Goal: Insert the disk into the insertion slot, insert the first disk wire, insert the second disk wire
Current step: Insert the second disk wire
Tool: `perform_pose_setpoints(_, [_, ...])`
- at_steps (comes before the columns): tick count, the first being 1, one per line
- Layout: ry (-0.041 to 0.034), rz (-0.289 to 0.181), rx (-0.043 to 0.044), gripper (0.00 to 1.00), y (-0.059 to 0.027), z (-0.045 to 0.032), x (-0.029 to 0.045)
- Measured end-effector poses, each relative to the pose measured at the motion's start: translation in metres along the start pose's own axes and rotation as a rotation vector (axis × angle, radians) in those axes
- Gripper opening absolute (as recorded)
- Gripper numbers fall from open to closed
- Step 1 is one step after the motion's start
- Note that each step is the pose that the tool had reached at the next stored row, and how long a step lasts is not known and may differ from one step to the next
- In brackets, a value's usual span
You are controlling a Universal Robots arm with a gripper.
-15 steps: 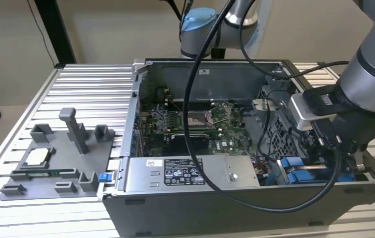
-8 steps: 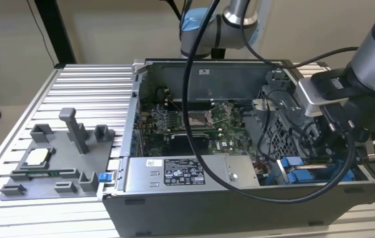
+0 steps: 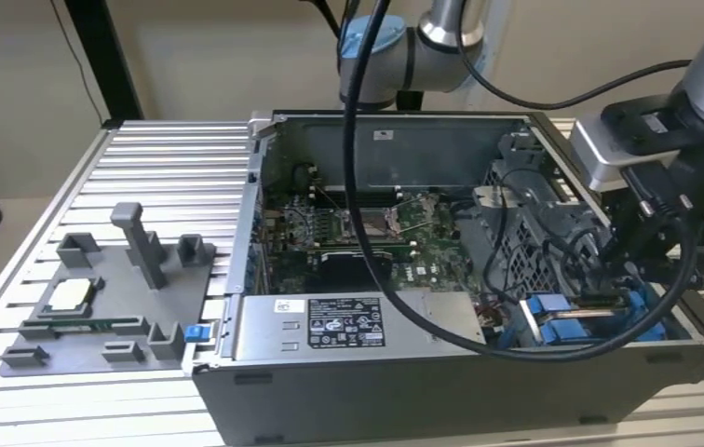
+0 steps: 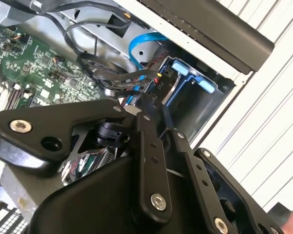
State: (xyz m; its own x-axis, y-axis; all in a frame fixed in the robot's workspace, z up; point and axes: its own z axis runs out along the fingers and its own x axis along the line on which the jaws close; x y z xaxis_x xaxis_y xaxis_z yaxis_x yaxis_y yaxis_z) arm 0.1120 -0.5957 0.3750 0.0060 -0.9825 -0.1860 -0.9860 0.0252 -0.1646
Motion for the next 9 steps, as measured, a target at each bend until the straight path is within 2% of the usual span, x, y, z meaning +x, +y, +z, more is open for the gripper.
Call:
perform_pose_setpoints(4, [0.0001, 0.000, -0.0005, 1.00, -0.0014, -0.0083, -0.0016])
perform_pose_setpoints(9, [-0.0002, 0.000, -0.0006, 1.00, -0.0014, -0.0085, -0.0016])
